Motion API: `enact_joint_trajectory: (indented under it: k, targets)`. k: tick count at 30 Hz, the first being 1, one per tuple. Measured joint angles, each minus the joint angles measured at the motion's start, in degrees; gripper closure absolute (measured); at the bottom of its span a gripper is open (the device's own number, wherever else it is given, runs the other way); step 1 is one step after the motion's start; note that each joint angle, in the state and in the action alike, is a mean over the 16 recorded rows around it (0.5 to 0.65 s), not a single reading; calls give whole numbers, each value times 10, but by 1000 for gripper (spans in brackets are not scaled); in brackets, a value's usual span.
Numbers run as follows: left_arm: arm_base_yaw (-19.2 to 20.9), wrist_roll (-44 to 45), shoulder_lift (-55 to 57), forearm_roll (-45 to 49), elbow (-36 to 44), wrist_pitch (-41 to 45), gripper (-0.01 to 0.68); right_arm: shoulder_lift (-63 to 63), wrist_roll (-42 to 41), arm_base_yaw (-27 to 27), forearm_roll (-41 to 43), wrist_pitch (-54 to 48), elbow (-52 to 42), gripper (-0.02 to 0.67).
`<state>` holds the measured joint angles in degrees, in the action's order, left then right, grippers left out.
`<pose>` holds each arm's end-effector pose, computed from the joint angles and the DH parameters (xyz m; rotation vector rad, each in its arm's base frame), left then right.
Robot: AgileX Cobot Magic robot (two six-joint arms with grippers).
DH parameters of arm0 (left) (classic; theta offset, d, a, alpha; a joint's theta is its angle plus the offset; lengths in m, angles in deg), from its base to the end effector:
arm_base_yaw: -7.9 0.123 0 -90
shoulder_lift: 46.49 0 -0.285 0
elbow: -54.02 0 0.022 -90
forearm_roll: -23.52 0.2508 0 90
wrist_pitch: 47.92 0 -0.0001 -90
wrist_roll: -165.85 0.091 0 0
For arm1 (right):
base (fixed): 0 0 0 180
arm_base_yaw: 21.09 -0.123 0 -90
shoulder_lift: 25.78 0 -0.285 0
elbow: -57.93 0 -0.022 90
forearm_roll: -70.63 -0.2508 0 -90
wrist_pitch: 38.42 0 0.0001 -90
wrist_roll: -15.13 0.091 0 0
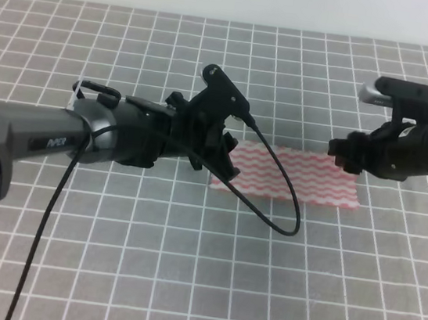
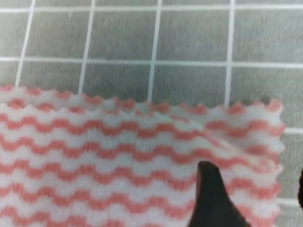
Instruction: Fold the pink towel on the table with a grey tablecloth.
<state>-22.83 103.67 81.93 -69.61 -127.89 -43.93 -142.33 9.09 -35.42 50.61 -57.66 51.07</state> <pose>0.3964 -0.2431 0.1610 1.0598 1.9345 -0.1355 0.3898 0.1102 0.1873 -0.0794 2.4934 0.3421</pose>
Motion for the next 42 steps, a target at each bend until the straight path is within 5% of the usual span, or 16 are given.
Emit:
enact_joint_trajectory:
  k: [8, 16, 24, 34, 42]
  targets:
    - [8, -4, -5, -2, 0, -5, 433, 0, 0, 0, 5, 2, 10, 324]
    - [14, -35, -24, -19, 0, 55, 544, 0, 0, 0, 27, -52, 41, 475]
    - [15, -164, -36, 63, 0, 124, 661, -2, 2, 5, 53, -120, 65, 604]
    - [15, -352, -21, 251, 0, 154, 675, -22, 9, 16, 51, -160, 67, 463]
    - [15, -391, -1, 291, 0, 167, 675, -42, 17, 18, 37, -162, 67, 355]
